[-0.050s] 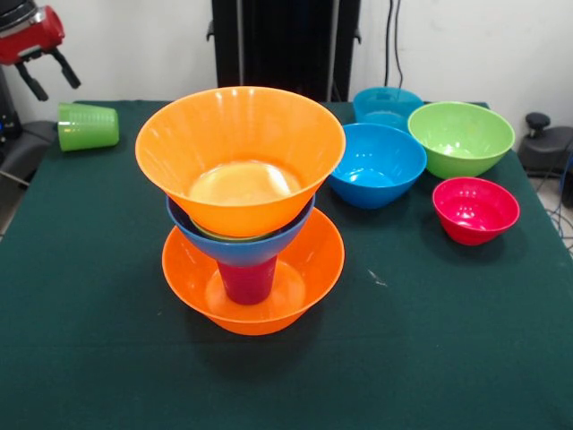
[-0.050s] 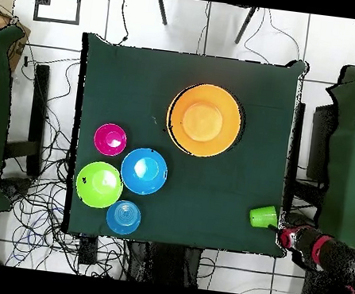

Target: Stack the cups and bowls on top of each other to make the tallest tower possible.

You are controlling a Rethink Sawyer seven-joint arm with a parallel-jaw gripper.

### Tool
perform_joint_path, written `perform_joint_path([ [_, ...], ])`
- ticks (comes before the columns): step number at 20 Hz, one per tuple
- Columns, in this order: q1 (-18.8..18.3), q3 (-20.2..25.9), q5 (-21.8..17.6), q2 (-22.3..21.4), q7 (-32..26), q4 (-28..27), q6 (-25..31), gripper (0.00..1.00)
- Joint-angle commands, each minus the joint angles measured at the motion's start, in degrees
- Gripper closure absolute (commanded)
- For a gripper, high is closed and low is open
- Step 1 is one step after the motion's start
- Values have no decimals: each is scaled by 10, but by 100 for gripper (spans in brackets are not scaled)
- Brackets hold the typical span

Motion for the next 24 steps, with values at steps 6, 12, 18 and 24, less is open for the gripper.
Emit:
perform_joint_path([
  [6, 44, -24, -46, 48, -146, -63, -15, 0],
  [12, 40, -25, -51, 61, -156, -71, -17, 0],
  [18, 41, -25, -53, 67, -158, -76, -15, 0],
  [24, 40, -25, -56, 66, -146, -66, -24, 0],
])
